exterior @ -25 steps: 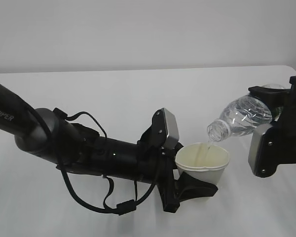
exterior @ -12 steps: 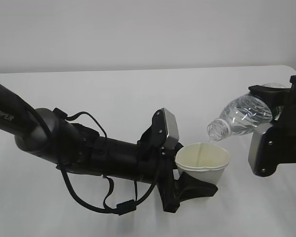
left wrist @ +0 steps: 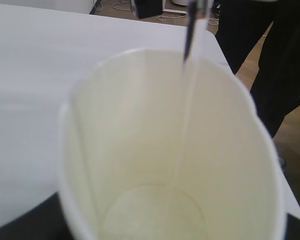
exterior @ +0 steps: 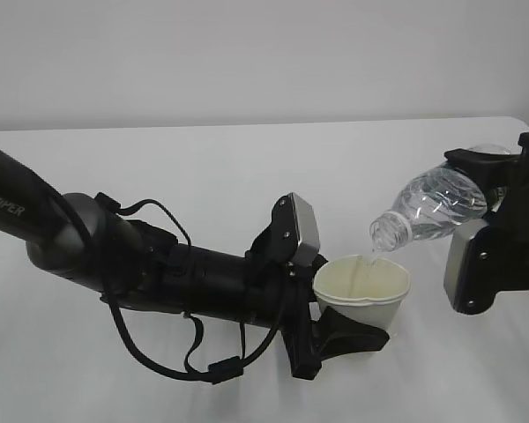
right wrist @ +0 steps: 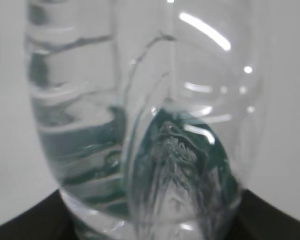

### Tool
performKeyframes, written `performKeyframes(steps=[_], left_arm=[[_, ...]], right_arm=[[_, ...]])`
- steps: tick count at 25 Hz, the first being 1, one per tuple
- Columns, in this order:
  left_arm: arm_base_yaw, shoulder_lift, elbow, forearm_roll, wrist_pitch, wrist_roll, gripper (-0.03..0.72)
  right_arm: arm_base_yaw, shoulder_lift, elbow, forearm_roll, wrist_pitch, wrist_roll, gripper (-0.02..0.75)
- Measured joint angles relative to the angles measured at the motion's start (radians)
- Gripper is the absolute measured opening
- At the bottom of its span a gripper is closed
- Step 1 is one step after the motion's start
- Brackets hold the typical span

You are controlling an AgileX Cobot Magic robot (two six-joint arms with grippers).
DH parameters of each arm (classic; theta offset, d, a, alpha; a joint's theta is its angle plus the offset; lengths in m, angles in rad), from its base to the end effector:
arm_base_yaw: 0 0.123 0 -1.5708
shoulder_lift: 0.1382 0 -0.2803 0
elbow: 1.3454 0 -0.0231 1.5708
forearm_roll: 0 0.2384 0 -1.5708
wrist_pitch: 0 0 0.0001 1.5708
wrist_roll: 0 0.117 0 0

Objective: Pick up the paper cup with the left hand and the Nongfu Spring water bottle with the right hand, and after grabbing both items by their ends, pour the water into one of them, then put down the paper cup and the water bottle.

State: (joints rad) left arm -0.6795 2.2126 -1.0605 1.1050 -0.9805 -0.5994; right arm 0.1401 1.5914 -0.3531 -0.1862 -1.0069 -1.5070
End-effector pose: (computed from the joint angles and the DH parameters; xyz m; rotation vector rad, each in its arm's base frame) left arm 0.2587 -0.3205 0.0890 1.3602 1.5408 -1.1260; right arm 0.2715 0.0568 0.1739 -1.4679 1.0693 -0.9355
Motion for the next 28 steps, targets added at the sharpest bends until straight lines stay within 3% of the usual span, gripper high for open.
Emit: performKeyframes(steps=[28], left_arm=[[0.0, 0.0, 0.0, 0.0, 0.0, 0.0, 0.428]], right_arm=[[0.0, 0.0, 0.0, 0.0, -0.029, -0.004, 0.419]])
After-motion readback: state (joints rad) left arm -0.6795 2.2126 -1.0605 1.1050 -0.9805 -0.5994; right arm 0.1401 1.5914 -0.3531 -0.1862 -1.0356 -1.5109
